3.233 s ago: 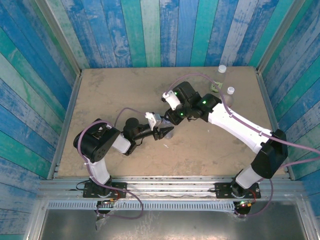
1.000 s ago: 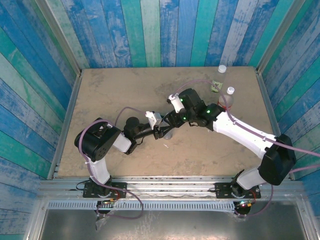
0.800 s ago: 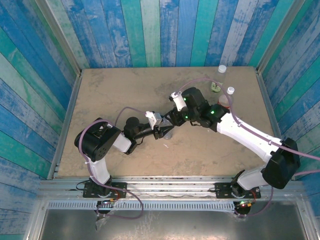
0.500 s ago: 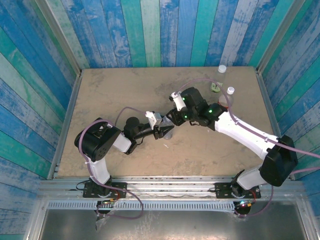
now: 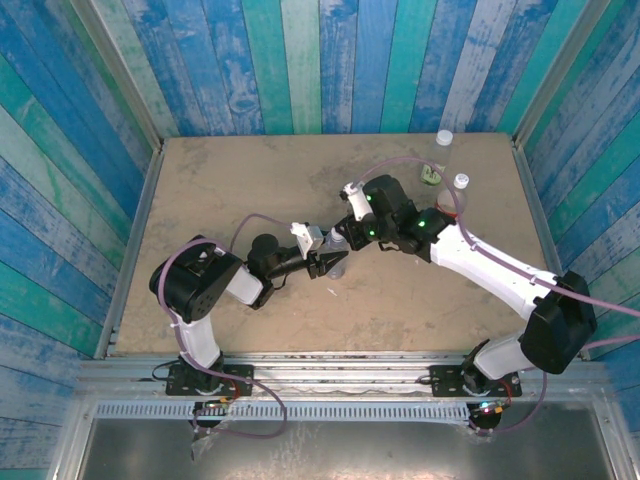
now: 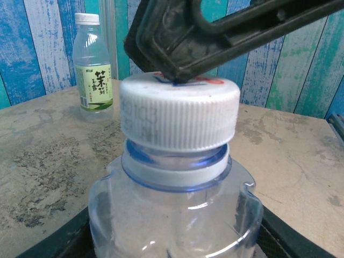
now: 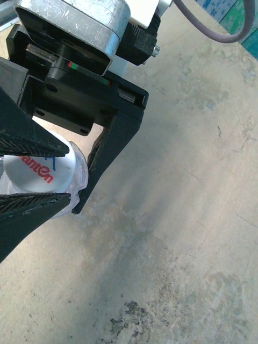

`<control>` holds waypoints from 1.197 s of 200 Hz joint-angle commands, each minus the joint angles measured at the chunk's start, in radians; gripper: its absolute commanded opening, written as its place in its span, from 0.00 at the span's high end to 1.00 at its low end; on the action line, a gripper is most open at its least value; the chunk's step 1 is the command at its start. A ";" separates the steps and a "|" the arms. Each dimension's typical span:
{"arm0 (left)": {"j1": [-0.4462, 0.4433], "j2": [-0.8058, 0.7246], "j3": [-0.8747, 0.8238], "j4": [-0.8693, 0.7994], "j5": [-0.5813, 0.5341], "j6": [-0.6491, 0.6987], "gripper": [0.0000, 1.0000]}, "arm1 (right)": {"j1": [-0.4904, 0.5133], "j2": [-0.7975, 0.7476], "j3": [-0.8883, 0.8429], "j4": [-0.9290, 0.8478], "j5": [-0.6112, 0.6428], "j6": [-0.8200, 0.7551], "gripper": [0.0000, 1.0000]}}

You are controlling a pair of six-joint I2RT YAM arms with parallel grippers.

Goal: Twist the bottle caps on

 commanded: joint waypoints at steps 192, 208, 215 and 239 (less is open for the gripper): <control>0.000 0.037 0.019 -0.035 0.018 0.011 0.43 | -0.052 0.043 0.071 -0.074 -0.111 0.045 0.71; 0.000 0.037 0.023 -0.036 0.021 0.009 0.43 | -0.057 0.056 0.066 -0.075 -0.121 0.038 0.73; 0.000 0.038 0.025 -0.039 0.020 0.008 0.43 | -0.057 0.052 0.059 -0.076 -0.126 0.038 0.74; 0.000 0.050 0.031 -0.029 0.021 -0.003 0.43 | -0.056 0.005 0.005 -0.075 -0.152 0.052 0.81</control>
